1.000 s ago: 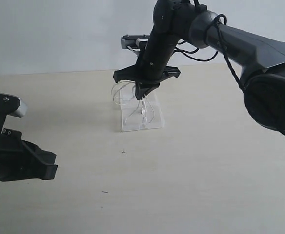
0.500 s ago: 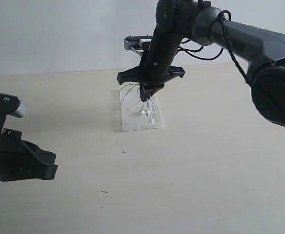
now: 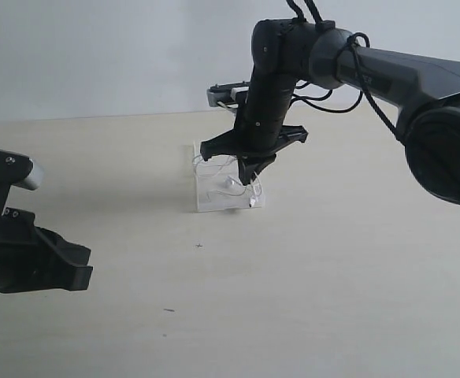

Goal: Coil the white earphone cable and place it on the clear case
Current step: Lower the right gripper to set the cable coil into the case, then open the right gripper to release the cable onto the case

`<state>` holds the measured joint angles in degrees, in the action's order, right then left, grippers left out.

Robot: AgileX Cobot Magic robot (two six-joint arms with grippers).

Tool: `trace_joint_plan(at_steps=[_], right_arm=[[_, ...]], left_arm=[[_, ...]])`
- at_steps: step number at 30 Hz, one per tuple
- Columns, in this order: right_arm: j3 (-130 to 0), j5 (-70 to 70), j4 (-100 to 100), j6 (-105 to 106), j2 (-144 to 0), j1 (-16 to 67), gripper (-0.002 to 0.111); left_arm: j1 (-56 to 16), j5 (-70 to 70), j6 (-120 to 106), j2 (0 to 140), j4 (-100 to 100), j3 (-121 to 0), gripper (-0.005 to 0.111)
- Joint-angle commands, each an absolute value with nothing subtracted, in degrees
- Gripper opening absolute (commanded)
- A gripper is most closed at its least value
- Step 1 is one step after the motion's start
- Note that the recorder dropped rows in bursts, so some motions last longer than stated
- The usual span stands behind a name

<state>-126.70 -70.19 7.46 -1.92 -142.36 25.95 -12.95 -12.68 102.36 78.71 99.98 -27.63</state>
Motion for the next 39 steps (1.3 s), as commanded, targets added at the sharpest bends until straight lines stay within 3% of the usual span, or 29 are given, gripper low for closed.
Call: trace_joint_plan(at_steps=[1, 25, 26, 28, 29, 30, 31, 34, 39], right_arm=[[-126.57, -69.96, 7.03, -1.54, -142.68, 25.97, 0.0], [-130.85, -62.88, 10.0, -1.0, -146.38, 25.97, 0.001], [-130.85, -62.75, 10.0, -1.0, -146.62, 25.97, 0.004], [-130.85, -61.81, 10.0, -1.0, -146.87, 25.97, 0.021], [-130.85, -61.04, 9.69, -1.0, -146.87, 25.97, 0.038], [-130.85, -61.04, 9.23, -1.55, -146.87, 25.97, 0.045], [-130.85, -61.29, 9.11, -1.7, -146.77, 25.97, 0.06], [-130.85, -63.06, 9.11, -3.24, -146.55, 25.97, 0.07], [-130.85, -64.88, 9.11, -4.11, -145.31, 25.97, 0.072]], left_arm=[[-13.12, -12.37, 102.23, 79.07, 99.78, -27.41, 0.0], [-13.12, -13.85, 102.23, 79.07, 99.78, -27.32, 0.0], [-13.12, -13.85, 102.23, 79.07, 99.78, -27.32, 0.0], [-13.12, -13.85, 102.23, 79.07, 99.78, -27.32, 0.0], [-13.12, -13.85, 102.23, 79.07, 99.78, -27.32, 0.0], [-13.12, -13.85, 102.23, 79.07, 99.78, -27.32, 0.0], [-13.12, -13.85, 102.23, 79.07, 99.78, -27.32, 0.0], [-13.12, -13.85, 102.23, 79.07, 99.78, -27.32, 0.0], [-13.12, -13.85, 102.23, 79.07, 99.78, -27.32, 0.0]])
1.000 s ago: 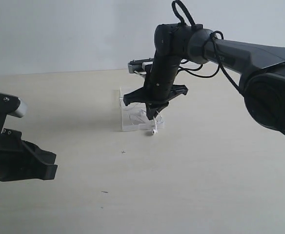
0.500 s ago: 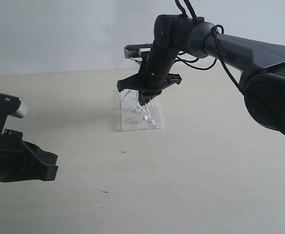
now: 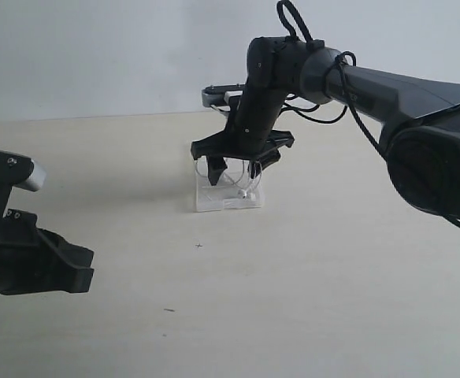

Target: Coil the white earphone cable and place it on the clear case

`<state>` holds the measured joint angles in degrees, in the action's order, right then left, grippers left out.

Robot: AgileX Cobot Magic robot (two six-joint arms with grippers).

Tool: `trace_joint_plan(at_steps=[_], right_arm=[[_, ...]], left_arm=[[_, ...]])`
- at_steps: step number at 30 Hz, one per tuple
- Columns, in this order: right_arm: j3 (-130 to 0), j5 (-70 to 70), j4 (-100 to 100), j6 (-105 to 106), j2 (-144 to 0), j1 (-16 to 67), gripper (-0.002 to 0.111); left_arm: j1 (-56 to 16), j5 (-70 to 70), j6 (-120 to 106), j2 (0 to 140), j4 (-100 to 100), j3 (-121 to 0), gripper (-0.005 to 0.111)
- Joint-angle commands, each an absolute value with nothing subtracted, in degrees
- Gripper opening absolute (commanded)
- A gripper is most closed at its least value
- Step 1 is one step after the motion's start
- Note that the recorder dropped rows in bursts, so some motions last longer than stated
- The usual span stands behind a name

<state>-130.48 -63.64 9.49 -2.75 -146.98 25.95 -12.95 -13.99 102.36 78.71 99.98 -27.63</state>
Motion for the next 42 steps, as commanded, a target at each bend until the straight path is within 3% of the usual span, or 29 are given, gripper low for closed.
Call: trace_joint_plan(at_steps=[1, 31, 33, 35, 38, 42], right_arm=[[-130.85, -64.88, 9.37, -4.48, -144.73, 25.97, 0.072], [-130.85, -69.96, 8.23, -7.14, -134.75, 25.97, 0.071], [-130.85, -69.96, 4.54, -8.12, -133.59, 25.97, 0.063], [-130.67, -69.96, 0.0, -8.12, -132.08, 25.97, 0.043], [-128.55, -69.96, -6.15, -8.12, -127.78, 25.97, 0.0], [-119.49, -69.96, -13.39, -9.22, -119.28, 25.97, 0.0]], left_arm=[[-13.12, -13.85, 102.23, 79.07, 99.78, -27.32, 0.0], [-13.12, -13.86, 102.23, 79.07, 99.78, -27.32, 0.0], [-13.12, -13.86, 102.23, 79.07, 99.78, -27.32, 0.0], [-13.12, -13.21, 102.23, 79.07, 99.86, -27.32, 0.0], [-13.12, -10.22, 102.23, 79.07, 99.86, -27.32, 0.0], [-13.12, -6.72, 102.23, 79.07, 99.86, -27.32, 0.0]])
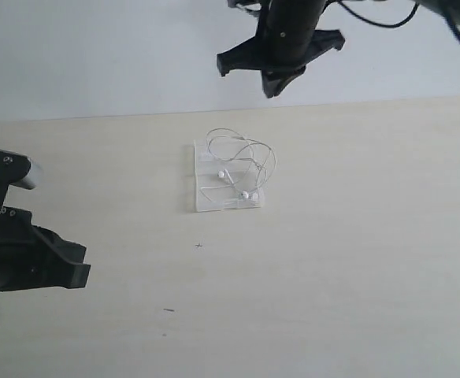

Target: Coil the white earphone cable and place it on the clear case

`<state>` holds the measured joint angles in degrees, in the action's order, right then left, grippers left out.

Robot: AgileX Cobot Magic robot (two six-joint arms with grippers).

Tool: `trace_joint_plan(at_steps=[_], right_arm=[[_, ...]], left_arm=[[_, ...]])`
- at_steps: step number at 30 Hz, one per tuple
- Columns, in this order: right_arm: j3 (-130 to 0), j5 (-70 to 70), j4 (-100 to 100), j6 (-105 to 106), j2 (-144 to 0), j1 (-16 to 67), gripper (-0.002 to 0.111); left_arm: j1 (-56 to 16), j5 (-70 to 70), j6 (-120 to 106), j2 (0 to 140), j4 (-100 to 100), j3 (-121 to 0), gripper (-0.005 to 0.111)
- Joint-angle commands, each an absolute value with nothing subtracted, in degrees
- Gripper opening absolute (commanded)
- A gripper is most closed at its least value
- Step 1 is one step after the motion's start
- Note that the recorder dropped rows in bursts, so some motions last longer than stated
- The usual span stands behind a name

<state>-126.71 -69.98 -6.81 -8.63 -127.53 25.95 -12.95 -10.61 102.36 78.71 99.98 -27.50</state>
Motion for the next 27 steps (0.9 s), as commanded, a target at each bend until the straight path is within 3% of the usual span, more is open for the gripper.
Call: trace_joint_plan(at_steps=[1, 9, 14, 16, 27], right_arm=[[-116.0, -69.96, -14.11, -9.22, -116.49, 25.97, 0.0], [-86.11, -69.8, -13.58, -15.89, -89.83, 25.97, 0.0], [-67.9, -52.54, -4.2, -13.53, -73.25, 25.97, 0.0], [-63.6, -52.37, -3.43, -13.13, -68.58, 25.97, 0.0], [-60.96, -56.63, -3.46, -13.13, -53.21, 25.97, 0.0]], left_arm=[[-13.12, -6.72, 102.23, 79.07, 99.86, -27.32, 0.0], [-13.12, -6.72, 102.23, 79.07, 99.86, -27.32, 0.0], [-13.12, -6.72, 102.23, 79.07, 99.86, -27.32, 0.0], [-13.12, -6.72, 102.23, 79.07, 99.86, -27.32, 0.0], [-13.12, -6.72, 102.23, 79.07, 99.86, -27.32, 0.0]])
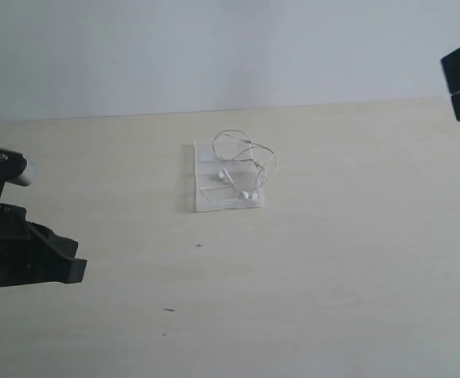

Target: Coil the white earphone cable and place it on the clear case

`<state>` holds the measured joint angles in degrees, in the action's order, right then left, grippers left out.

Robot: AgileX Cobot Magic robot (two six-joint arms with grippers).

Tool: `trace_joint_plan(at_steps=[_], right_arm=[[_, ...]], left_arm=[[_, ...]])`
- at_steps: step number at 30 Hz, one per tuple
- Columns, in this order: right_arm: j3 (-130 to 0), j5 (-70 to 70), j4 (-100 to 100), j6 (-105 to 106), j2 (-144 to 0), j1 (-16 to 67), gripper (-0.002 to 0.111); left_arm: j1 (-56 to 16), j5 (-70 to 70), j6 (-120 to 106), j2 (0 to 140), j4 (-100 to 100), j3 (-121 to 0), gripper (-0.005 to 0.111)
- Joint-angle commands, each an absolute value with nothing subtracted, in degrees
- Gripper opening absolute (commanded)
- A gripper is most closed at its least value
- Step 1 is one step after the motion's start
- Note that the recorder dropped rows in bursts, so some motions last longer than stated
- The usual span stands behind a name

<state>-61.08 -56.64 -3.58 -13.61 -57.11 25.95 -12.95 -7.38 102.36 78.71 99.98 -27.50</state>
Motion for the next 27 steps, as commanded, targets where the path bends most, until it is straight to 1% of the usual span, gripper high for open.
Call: trace_joint_plan(at_steps=[1, 4, 7, 9, 14, 17, 20, 27], right_arm=[[-60.96, -56.5, -3.33, -13.13, -52.35, 25.97, 0.0], [-60.96, -53.15, -4.62, -12.88, -48.22, 25.29, 0.0], [-57.48, -42.33, -4.62, -11.89, -42.05, 21.43, 0.0], [-51.41, -31.57, -4.62, -10.02, -37.15, 17.03, 0.0], [-33.0, -14.04, -4.51, -10.05, -26.34, 7.63, 0.0], [-22.63, -10.12, -4.86, -10.05, -20.81, 3.51, 0.0], [-15.52, -7.23, -5.05, -10.05, -16.8, 1.39, 0.0], [-7.66, -7.1, -4.94, -4.46, -13.77, 1.39, 0.0]], left_arm=[[-13.12, -6.72, 102.23, 79.07, 99.86, -27.32, 0.0], [-13.12, -6.72, 102.23, 79.07, 99.86, -27.32, 0.0], [-13.12, -6.72, 102.23, 79.07, 99.86, -27.32, 0.0], [-13.12, -6.72, 102.23, 79.07, 99.86, -27.32, 0.0], [-13.12, -6.72, 102.23, 79.07, 99.86, -27.32, 0.0], [-13.12, -6.72, 102.23, 79.07, 99.86, -27.32, 0.0], [-13.12, -6.72, 102.23, 79.07, 99.86, -27.32, 0.0], [-13.12, -6.72, 102.23, 79.07, 99.86, -27.32, 0.0]])
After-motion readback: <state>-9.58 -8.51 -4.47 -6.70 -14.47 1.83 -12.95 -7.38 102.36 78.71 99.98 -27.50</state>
